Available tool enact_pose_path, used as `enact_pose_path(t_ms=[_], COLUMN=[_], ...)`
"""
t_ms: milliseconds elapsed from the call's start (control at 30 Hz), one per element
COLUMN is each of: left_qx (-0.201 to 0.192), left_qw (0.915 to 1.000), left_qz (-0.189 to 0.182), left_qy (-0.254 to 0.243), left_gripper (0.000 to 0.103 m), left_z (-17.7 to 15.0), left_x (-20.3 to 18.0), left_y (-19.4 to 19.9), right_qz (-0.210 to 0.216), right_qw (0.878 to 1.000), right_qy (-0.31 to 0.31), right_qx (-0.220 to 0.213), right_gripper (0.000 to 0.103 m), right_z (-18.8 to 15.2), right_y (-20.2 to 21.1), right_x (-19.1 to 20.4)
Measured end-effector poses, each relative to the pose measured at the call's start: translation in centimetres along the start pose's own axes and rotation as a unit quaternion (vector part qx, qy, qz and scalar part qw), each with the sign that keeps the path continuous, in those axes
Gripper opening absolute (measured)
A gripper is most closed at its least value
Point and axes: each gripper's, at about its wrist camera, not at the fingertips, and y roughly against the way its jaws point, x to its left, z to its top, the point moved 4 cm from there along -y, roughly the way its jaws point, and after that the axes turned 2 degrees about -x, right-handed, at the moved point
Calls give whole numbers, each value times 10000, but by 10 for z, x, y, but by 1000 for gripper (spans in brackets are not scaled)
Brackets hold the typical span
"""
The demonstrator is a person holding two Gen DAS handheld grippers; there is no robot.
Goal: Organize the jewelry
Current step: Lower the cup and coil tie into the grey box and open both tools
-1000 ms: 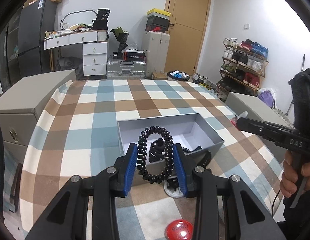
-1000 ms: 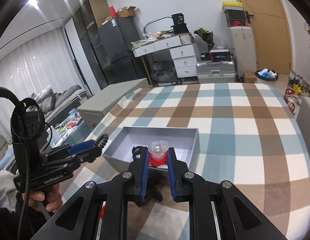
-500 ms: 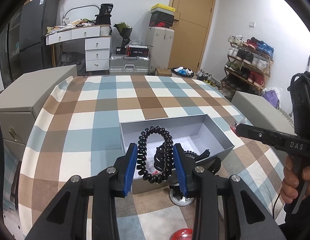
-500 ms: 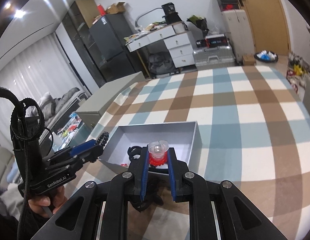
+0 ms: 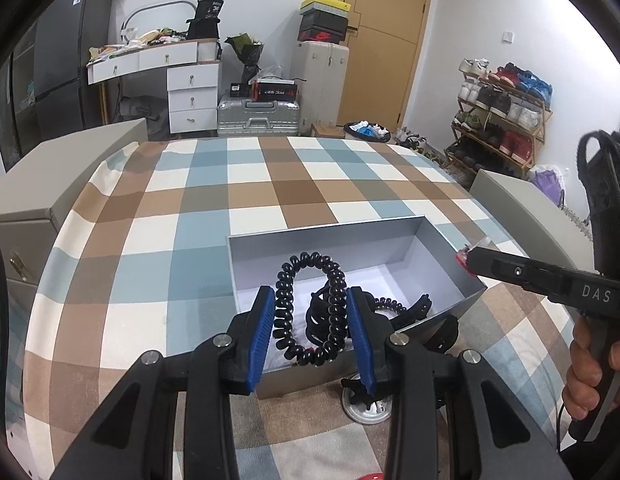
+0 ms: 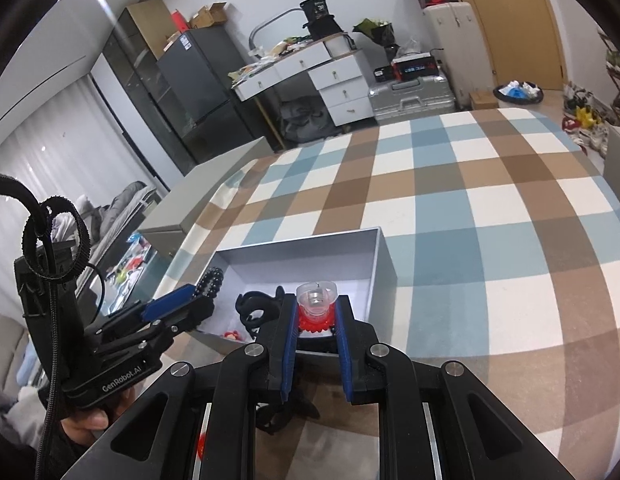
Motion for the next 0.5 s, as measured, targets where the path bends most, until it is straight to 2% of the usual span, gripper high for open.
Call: enact_pose_path(t_ms=[500], left_qx=[99], left_qw=[9999], left_qz=[36], left_qy=[114], left_gripper=[32], left_z=[1], left_x=[7], left_y=[-12], right_qz=[20], right_qw=[10000], right_qy=[-9], right_qx=[86], right_gripper=[20], right_z=[-1], right_y=[-8], right_x=[3])
